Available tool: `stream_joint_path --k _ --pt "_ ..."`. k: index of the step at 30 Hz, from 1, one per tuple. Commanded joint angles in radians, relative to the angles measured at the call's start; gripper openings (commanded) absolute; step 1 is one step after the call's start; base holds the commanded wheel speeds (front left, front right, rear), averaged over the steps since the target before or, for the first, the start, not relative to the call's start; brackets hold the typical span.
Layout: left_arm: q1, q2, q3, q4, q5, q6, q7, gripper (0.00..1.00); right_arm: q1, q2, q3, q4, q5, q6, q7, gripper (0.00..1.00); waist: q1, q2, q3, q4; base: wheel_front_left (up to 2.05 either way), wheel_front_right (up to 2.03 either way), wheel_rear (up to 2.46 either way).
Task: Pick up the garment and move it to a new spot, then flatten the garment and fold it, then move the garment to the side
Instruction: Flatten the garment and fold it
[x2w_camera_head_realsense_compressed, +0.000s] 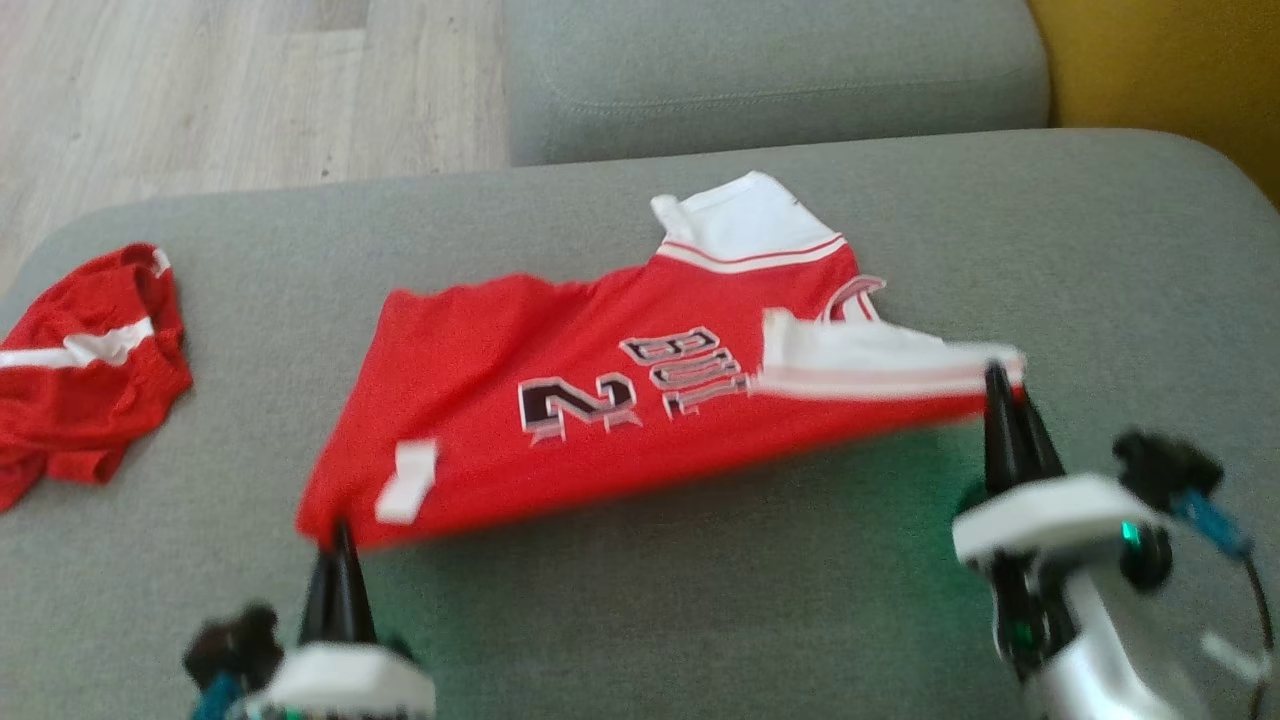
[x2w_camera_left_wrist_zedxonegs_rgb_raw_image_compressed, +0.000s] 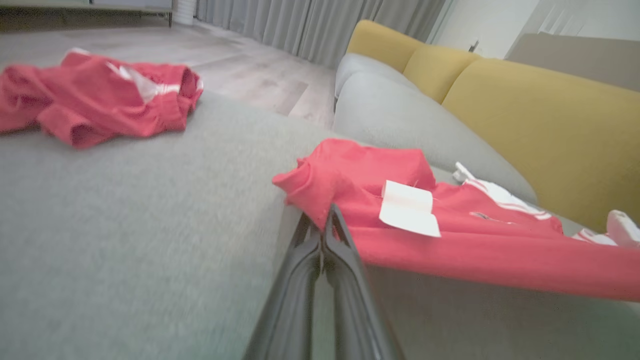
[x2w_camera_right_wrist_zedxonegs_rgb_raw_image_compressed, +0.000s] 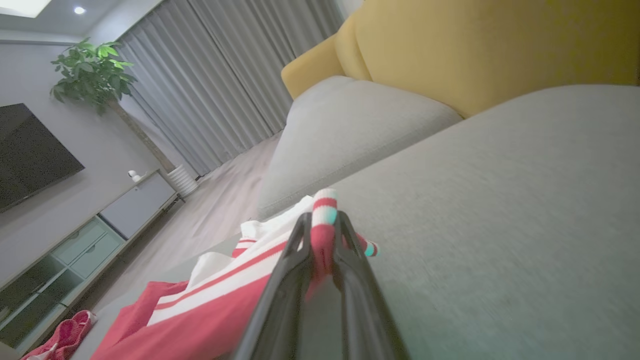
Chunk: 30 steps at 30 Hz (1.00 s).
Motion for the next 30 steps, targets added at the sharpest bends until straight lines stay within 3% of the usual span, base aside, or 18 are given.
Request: stream_joint_path --k 1,5,6,7,8,9,15,21,30 --pt "0.020 0.014 0.013 -0.026 -0.028 0.021 -0.005 0.00 0.043 -0.019 -0.010 -0.049 0.008 0.003 0.003 0.00 0.0002 -0.0001 -0.010 -0.010 0.00 0.00 0.00" --pt "0.065 0.014 -0.022 -0.012 -0.053 0.037 -0.005 0.00 0.120 -0.021 -0.034 -0.068 0.009 0.003 0.018 0.00 0.0002 -0.0001 0.000 -0.016 0.00 0.00 0.00" --pt "0.073 0.014 -0.030 -0.005 -0.062 0.042 -0.005 0.43 0.142 -0.021 -0.038 -0.071 0.007 0.003 0.024 0.00 0.0002 -0.0001 0.004 -0.016 0.00 0.00 0.00" --pt "0.079 0.014 -0.034 0.002 -0.067 0.048 -0.005 0.91 0.162 -0.020 -0.041 -0.074 0.010 0.003 0.032 0.29 0.0002 -0.0001 0.008 -0.016 0.00 0.00 0.00" --pt "0.081 0.014 -0.035 0.007 -0.071 0.053 -0.005 1.00 0.178 -0.018 -0.040 -0.075 0.015 0.003 0.043 0.68 0.0002 -0.0001 0.012 -0.016 0.00 0.00 0.00" --pt "0.080 0.014 -0.033 0.009 -0.079 0.054 -0.005 1.00 0.187 -0.016 -0.038 -0.080 0.017 0.003 0.046 1.00 0.0002 -0.0001 0.020 -0.017 0.00 0.00 0.00" --pt "0.022 0.014 0.025 0.000 0.020 0.063 -0.005 1.00 0.163 -0.011 -0.029 -0.113 -0.032 0.003 0.033 1.00 0.0002 -0.0001 0.076 -0.015 0.00 0.00 0.00" --pt "-0.142 0.041 0.062 0.061 0.103 -0.001 -0.005 1.00 0.071 -0.007 -0.010 -0.132 -0.084 0.003 0.032 1.00 0.0002 -0.0001 0.158 0.001 0.00 0.00 0.00" --pt "-0.487 0.083 0.049 0.292 0.123 -0.061 -0.005 1.00 -0.070 -0.004 0.062 -0.139 -0.101 0.003 0.043 1.00 0.0002 -0.0001 0.293 -0.002 0.00 0.00 0.00"
